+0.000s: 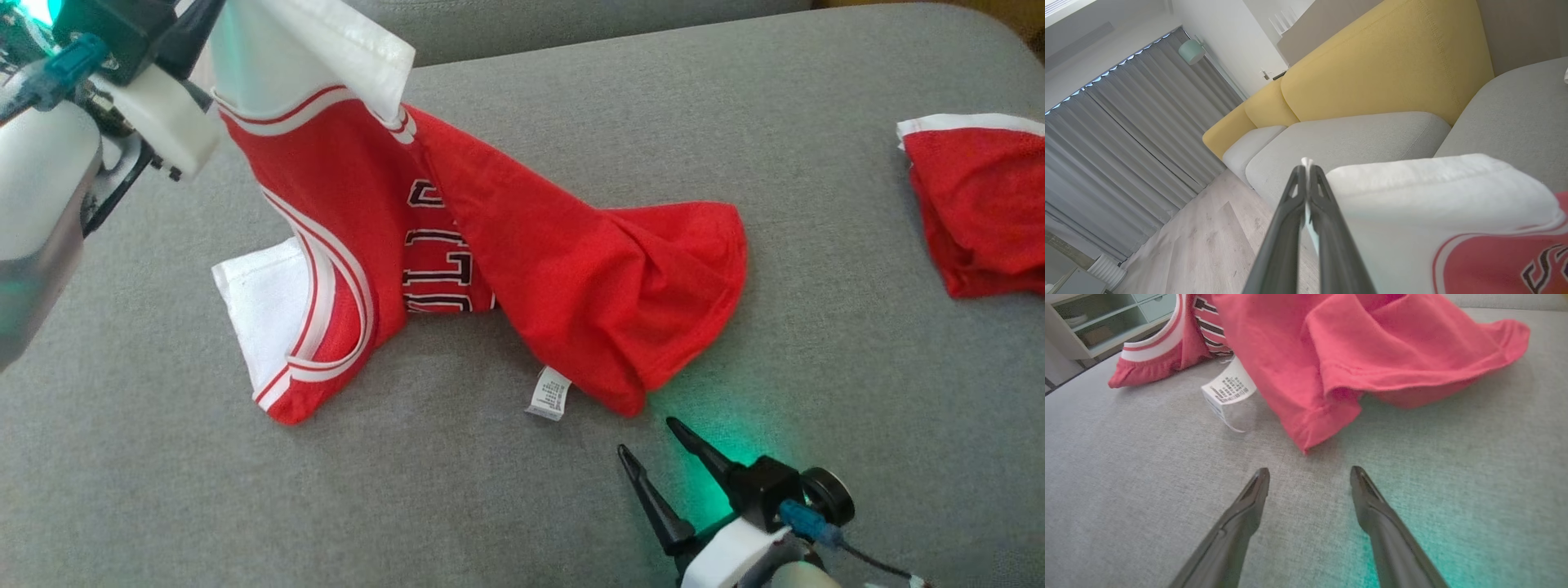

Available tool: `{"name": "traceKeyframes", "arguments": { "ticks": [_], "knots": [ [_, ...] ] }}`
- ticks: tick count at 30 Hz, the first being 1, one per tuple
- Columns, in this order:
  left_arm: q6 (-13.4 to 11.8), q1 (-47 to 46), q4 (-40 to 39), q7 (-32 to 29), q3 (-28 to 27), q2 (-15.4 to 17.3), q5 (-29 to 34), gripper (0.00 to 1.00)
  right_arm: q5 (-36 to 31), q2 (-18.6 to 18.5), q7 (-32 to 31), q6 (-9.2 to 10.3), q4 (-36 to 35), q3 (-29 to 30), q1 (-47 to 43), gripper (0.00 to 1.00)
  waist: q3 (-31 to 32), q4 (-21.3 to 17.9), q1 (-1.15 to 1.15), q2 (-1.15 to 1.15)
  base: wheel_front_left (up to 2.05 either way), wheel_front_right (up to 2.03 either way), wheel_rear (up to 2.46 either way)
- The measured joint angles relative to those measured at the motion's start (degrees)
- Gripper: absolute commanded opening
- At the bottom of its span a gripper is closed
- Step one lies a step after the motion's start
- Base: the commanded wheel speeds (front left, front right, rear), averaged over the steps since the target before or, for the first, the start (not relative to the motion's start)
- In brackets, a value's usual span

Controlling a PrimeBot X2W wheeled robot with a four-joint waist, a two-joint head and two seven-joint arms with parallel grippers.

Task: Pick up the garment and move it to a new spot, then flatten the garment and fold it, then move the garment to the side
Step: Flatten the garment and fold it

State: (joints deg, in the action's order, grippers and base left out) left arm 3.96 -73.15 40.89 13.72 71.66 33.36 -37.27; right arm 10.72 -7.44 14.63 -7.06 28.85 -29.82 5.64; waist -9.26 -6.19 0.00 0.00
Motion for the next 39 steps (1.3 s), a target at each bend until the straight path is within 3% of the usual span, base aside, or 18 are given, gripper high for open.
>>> {"name": "traceKeyframes", "arguments": {
  "ticks": [9, 10, 11, 13, 14, 19, 24, 31, 39],
  "knots": [
    [0.1, -0.8, 0.4, 0.0, 0.0, -1.2, 0.5, 0.0, 1.7, 1.2, 0.0, 0.0, 3.2, -1.4, 3.7, 1.0, -1.1, 1.4, 0.0, 0.0, 0.0, 0.0, 0.0],
    [0.1, -0.9, 0.4, 0.0, 0.1, -1.3, 0.5, 0.0, 2.0, 1.4, 0.0, 0.0, 3.4, -1.6, 4.1, 0.95, -1.2, 1.5, 0.0, 0.0, 0.0, 0.0, 0.0],
    [0.1, -1.1, 0.4, 0.1, 0.1, -1.4, 0.5, 0.0, 2.2, 1.5, 0.0, 0.0, 3.6, -1.8, 4.3, 0.72, -1.3, 1.6, 0.0, 0.0, 0.0, 0.0, 0.0],
    [0.1, -1.3, 0.5, 0.1, 0.1, -1.5, 0.5, 0.0, 2.5, 1.5, 0.0, 0.0, 4.0, -2.3, 4.7, 0.11, -1.5, 1.8, 0.0, 0.0, 0.0, 0.0, 0.0],
    [0.1, -1.4, 0.6, 0.1, 0.1, -1.5, 0.5, 0.0, 2.8, 1.5, 0.0, 0.0, 4.2, -2.5, 4.7, 0.0, -1.5, 1.8, 0.0, 0.0, 0.0, 0.0, 0.0],
    [0.1, -1.5, 1.0, 0.1, 0.1, -1.5, 0.5, 0.0, 3.5, 1.5, 0.0, 0.0, 4.0, -3.1, 4.7, 0.0, -1.0, 1.5, 0.01, 0.0, 0.0, 0.0, 0.0],
    [-0.8, -0.6, 0.5, 0.6, -1.3, -1.0, 0.5, 0.0, 4.6, 1.0, 0.0, 0.0, -3.1, 0.1, 3.8, 0.0, 0.9, 0.5, 0.0, 0.0, 0.0, 0.0, 0.0],
    [-3.0, 3.9, -4.8, 1.0, -5.8, 1.6, 1.3, 0.0, 6.6, -1.1, 0.0, 0.0, -18.5, 8.1, -1.8, 0.0, 5.5, -0.7, -0.01, 0.0, 0.0, 0.0, 0.0],
    [-4.1, 7.4, -16.4, 1.0, -15.2, 3.4, 4.3, 0.0, 6.3, -4.7, 0.0, 0.0, -33.3, 21.1, -2.4, 0.0, 10.8, -1.5, -0.01, 0.0, 0.0, 0.0, 0.0]
  ]
}}
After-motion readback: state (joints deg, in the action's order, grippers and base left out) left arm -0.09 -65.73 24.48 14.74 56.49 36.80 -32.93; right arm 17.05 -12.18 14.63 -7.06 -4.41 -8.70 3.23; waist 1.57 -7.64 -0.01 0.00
